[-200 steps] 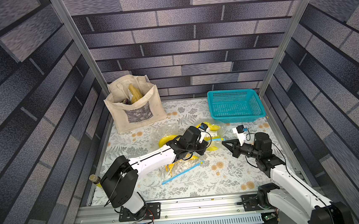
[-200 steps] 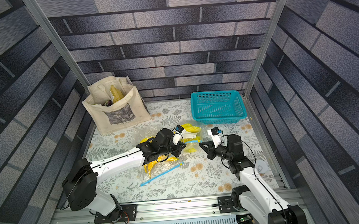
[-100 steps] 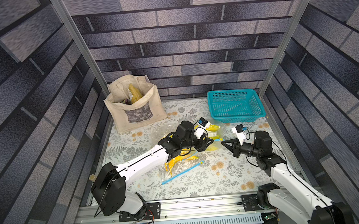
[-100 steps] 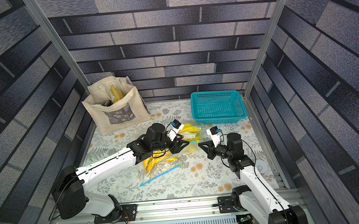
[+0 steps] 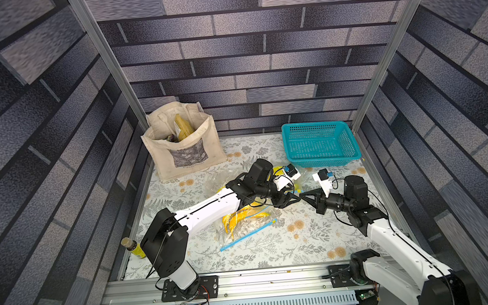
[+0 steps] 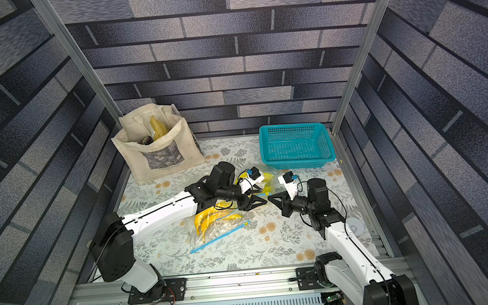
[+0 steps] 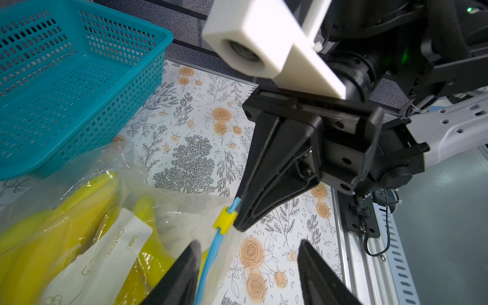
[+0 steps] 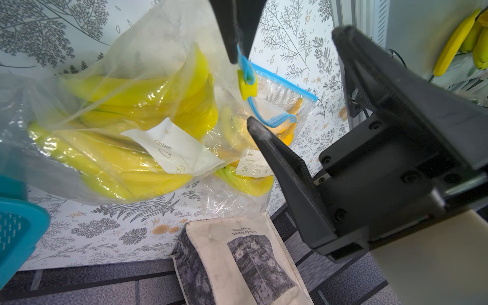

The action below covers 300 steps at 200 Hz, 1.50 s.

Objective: Open the zip-top bag and take out the banana
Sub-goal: Pick up the zipper food storage bag at the center of the board.

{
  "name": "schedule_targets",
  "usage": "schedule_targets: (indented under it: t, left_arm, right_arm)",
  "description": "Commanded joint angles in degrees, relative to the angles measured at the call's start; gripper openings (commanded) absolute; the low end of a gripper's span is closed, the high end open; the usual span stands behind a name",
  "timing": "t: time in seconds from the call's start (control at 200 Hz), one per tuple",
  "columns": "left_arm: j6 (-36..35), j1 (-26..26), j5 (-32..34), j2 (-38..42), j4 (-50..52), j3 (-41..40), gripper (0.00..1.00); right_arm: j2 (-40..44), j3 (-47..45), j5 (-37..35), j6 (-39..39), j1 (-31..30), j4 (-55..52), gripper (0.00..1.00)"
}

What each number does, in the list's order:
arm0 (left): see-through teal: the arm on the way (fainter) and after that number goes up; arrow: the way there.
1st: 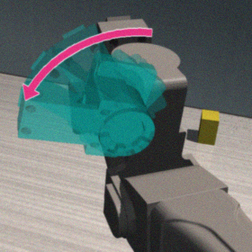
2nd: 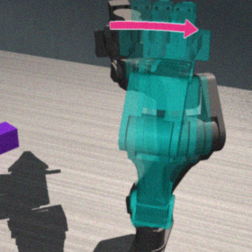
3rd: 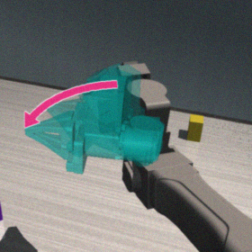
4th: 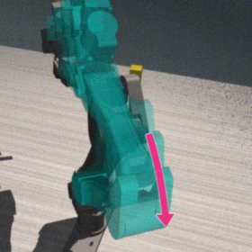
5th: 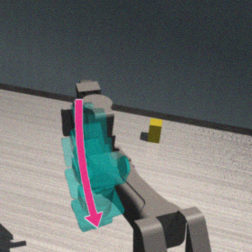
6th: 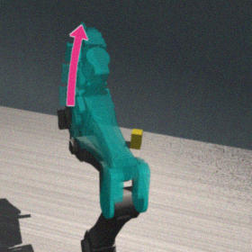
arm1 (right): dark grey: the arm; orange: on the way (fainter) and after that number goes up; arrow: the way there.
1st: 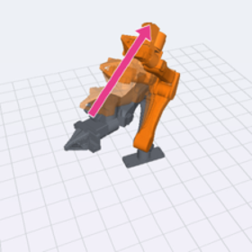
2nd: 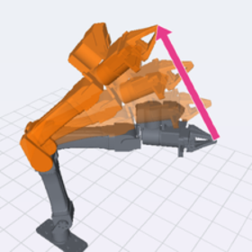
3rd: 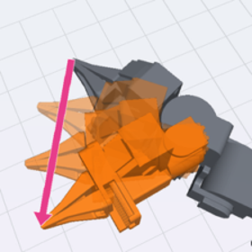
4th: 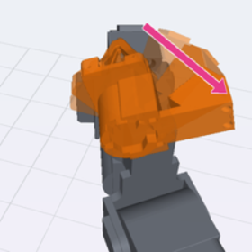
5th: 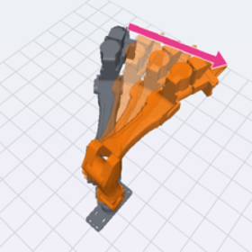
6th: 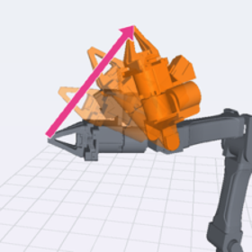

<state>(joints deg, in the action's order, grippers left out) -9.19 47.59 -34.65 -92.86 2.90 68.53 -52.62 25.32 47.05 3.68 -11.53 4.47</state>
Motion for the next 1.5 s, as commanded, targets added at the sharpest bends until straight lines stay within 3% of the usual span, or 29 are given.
schedule_targets:
  t: [0.0,0.411,0.806,1.498]
  left_arm:
    - [-2.50,0.44,-1.61,0.05,0.53,1.64,0.62]
    - [-3.03,0.48,0.04,-3.54,1.54,4.79,0.62]
    - [-4.10,0.68,-0.38,-5.26,2.78,6.68,0.43]
    - [-5.05,0.66,2.22,-5.38,3.63,6.90,0.31]
  right_arm:
    - [-0.38,2.13,2.13,-1.21,-0.42,-1.29,0.00]
    - [-1.06,2.71,2.54,-1.66,-0.51,-2.27,0.00]
    - [-1.34,2.89,2.31,-2.00,-0.52,-2.81,0.00]
    - [-1.83,3.18,2.30,-2.92,-0.51,-3.72,0.00]
